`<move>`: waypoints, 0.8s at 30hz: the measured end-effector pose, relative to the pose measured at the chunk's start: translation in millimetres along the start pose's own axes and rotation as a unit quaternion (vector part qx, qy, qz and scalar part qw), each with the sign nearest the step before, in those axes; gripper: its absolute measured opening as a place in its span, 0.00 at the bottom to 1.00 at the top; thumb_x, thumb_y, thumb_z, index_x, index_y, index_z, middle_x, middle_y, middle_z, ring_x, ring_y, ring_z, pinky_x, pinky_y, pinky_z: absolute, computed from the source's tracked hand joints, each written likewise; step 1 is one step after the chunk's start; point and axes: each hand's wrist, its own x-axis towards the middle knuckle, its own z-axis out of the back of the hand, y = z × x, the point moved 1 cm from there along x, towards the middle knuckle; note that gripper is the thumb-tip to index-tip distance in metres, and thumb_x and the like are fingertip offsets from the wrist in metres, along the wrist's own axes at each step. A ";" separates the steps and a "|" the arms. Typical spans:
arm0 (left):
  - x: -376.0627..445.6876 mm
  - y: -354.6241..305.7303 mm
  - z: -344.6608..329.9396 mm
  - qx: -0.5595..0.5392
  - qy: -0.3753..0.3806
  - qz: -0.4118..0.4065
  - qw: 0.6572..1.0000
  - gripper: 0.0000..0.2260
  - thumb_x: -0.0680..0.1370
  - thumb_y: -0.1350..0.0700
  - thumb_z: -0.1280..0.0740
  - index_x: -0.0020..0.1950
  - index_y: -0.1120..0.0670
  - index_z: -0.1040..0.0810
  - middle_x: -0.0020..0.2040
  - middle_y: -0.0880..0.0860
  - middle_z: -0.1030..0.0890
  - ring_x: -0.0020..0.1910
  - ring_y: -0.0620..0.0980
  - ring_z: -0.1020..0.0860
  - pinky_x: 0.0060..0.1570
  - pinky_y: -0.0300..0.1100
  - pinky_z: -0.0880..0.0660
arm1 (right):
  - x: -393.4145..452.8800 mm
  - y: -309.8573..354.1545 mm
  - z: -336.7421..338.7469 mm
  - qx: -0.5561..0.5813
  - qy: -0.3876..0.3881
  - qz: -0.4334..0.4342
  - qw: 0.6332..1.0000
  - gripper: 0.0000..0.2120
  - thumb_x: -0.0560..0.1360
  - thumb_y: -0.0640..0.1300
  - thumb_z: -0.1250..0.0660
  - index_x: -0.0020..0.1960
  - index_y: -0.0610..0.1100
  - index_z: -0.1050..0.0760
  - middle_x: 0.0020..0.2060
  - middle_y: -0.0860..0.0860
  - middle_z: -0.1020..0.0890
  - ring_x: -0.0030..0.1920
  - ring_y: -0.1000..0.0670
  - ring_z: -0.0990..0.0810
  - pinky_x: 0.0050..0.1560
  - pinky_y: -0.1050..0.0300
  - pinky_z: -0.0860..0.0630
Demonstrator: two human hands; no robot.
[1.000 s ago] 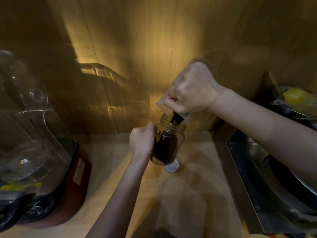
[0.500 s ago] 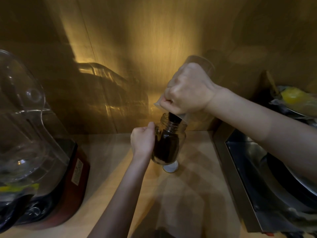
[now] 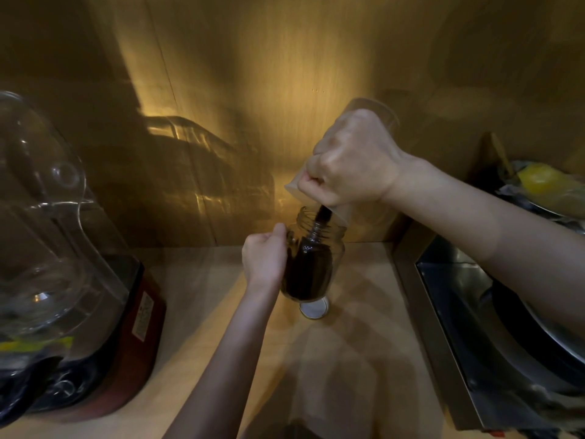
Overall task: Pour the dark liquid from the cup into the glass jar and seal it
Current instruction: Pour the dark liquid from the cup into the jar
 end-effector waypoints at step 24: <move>3.8 0.1 -3.3 -0.007 -0.014 0.019 1.000 0.18 0.73 0.53 0.39 0.22 0.55 0.33 0.27 0.56 0.32 0.33 0.56 0.33 0.40 0.46 0.34 | 3.3 1.1 6.6 -0.021 0.012 0.051 0.998 0.19 0.67 0.41 0.39 0.18 0.43 0.32 0.14 0.49 0.33 0.16 0.49 0.36 0.21 0.62 0.35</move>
